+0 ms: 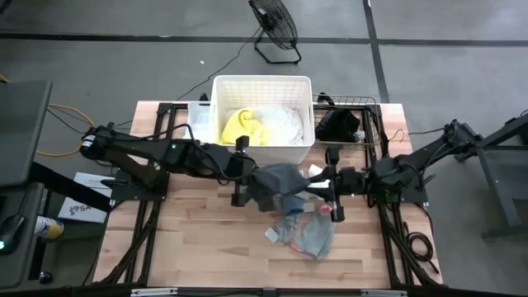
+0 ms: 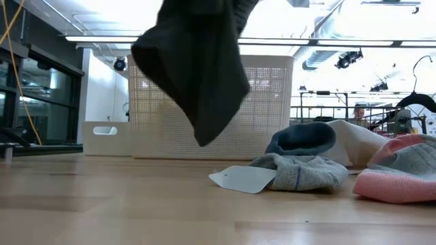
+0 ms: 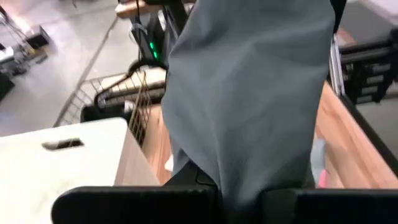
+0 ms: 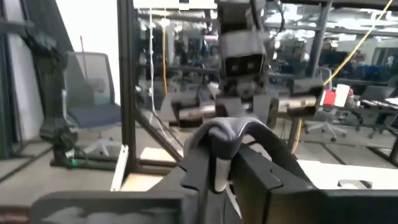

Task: Pick & Place Cloths
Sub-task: Put the gray shorts into the wire basket

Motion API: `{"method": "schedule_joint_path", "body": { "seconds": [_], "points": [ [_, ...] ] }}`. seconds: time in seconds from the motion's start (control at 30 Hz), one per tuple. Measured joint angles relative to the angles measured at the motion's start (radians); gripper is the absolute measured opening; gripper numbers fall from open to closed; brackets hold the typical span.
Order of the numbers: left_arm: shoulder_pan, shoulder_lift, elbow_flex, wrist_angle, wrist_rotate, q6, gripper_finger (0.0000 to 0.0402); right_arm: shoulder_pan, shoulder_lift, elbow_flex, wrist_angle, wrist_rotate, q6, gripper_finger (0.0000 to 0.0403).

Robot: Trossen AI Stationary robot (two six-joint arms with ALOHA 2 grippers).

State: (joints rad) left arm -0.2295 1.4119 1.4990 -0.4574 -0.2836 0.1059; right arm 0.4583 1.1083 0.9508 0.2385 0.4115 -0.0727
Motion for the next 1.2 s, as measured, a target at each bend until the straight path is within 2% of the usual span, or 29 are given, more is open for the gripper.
{"method": "schedule_joint_path", "body": {
  "seconds": [0.33, 0.57, 0.93, 1.2],
  "points": [
    [0.000, -0.043, 0.001, -0.020, 0.000, -0.005, 0.0000, 0.000, 0.125, 0.000, -0.027, 0.041, 0.028, 0.0136],
    [-0.017, -0.051, 0.001, -0.095, 0.011, -0.028, 0.0000, 0.000, 0.183, 0.000, -0.084, 0.095, 0.054, 0.0171],
    [-0.085, -0.050, 0.001, -0.152, 0.006, 0.003, 0.0000, 0.000, 0.191, 0.000, -0.116, 0.095, 0.045, 0.0170],
    [-0.149, -0.050, 0.001, -0.168, 0.004, 0.152, 0.0000, 0.000, 0.191, 0.000, -0.102, 0.095, 0.043, 0.0170]
  ]
}}
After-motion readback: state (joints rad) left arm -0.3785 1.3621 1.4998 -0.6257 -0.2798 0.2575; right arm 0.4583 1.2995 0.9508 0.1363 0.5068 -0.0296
